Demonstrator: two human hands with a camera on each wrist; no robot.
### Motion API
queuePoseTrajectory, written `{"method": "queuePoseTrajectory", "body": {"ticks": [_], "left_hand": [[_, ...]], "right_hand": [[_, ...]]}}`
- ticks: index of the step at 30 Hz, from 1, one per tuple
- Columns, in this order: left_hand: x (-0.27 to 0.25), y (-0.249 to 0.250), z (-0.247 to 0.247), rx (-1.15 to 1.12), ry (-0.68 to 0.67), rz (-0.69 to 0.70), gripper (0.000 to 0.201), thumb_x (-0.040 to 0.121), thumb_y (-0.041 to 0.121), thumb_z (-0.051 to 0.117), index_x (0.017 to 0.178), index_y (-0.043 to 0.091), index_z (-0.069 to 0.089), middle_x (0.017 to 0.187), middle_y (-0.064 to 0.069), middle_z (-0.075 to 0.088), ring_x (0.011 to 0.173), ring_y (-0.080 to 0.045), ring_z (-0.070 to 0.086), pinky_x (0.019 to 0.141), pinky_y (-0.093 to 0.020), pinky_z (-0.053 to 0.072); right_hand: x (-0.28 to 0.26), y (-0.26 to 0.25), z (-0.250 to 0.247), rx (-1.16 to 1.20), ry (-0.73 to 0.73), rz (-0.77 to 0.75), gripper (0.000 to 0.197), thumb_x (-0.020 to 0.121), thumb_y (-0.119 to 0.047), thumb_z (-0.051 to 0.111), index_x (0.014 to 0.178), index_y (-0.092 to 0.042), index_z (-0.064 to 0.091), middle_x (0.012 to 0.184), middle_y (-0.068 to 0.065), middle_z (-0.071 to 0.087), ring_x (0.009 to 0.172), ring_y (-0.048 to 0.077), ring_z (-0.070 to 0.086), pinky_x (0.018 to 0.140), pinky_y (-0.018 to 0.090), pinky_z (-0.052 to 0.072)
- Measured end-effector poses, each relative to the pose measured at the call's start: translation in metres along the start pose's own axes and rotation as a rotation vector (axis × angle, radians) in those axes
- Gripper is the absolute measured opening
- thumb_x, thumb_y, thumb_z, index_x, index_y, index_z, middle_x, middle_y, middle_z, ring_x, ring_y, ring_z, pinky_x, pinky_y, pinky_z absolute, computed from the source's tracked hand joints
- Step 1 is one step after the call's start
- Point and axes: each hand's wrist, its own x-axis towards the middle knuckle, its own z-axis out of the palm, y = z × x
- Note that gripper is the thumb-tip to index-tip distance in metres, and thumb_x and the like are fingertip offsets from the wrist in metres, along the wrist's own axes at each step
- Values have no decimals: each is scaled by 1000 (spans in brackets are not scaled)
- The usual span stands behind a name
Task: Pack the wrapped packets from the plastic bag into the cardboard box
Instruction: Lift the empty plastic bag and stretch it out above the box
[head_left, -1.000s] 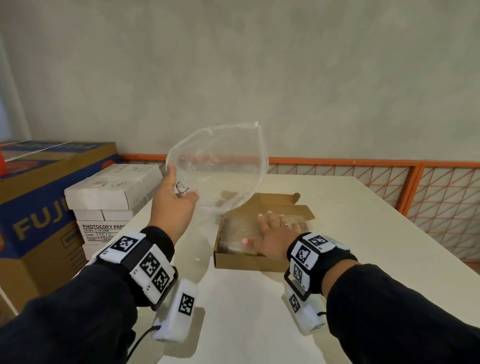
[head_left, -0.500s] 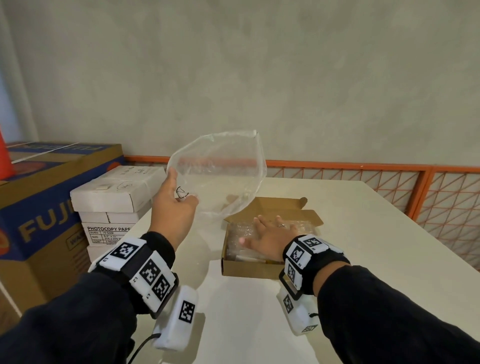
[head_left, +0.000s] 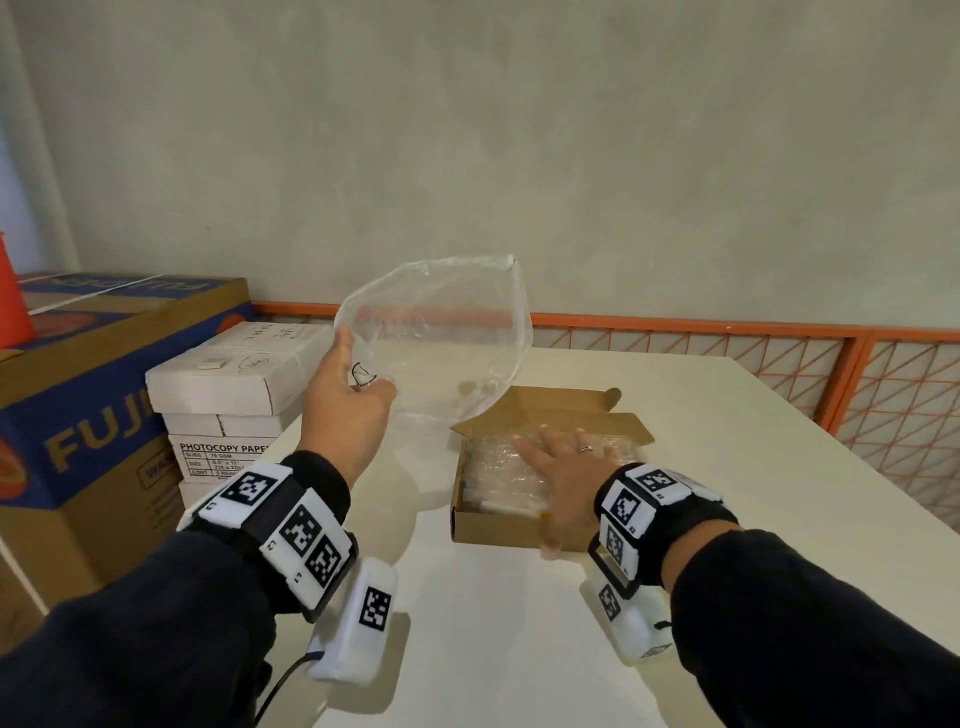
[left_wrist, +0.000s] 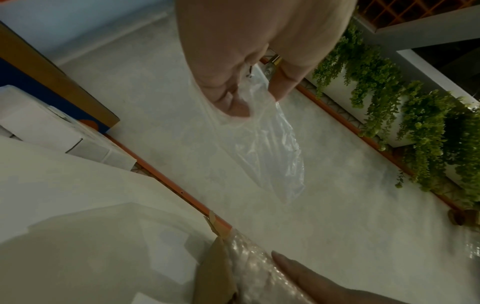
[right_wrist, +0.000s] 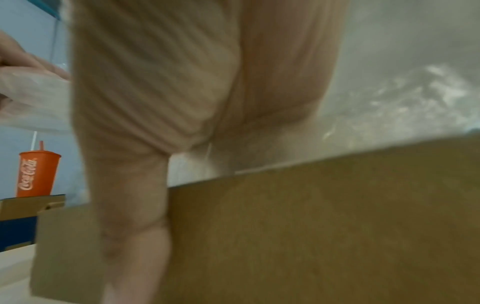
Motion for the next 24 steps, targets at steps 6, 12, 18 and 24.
{"method": "queuePoseTrajectory", "body": {"ticks": [6, 12, 18, 24], "left_hand": [[2, -4, 8, 23, -18, 1, 68, 91, 4, 50, 149, 26, 19, 150, 13, 30, 96, 8, 46, 76, -6, 36], [6, -8, 11, 32, -32, 4, 69, 91, 4, 51, 148, 26, 19, 151, 13, 28, 109, -1, 48, 78, -9, 37], [12, -12, 16, 22, -34, -1, 68, 91, 3, 51, 148, 25, 21, 152, 10, 28, 112, -4, 48, 87, -15, 41], [10, -18, 24, -1, -46, -10, 70, 89, 2, 53, 148, 25, 23, 151, 9, 31, 133, -13, 39, 112, -35, 34]], "right_hand": [[11, 1, -2, -33, 29, 28, 127, 63, -25, 82, 145, -38, -15, 157, -2, -19, 143, 40, -14, 110, 63, 4], [18, 10, -7, -43, 19, 33, 130, 61, -30, 83, 144, -41, -16, 157, -4, -21, 143, 39, -14, 111, 64, 10], [14, 22, -19, -52, -33, 59, 139, 53, -44, 86, 143, -41, -21, 155, 0, -26, 140, 42, -20, 108, 68, 6], [9, 27, -15, -11, -39, 81, 130, 60, -35, 83, 144, -43, -16, 157, -3, -20, 142, 40, -15, 111, 63, 12]]}}
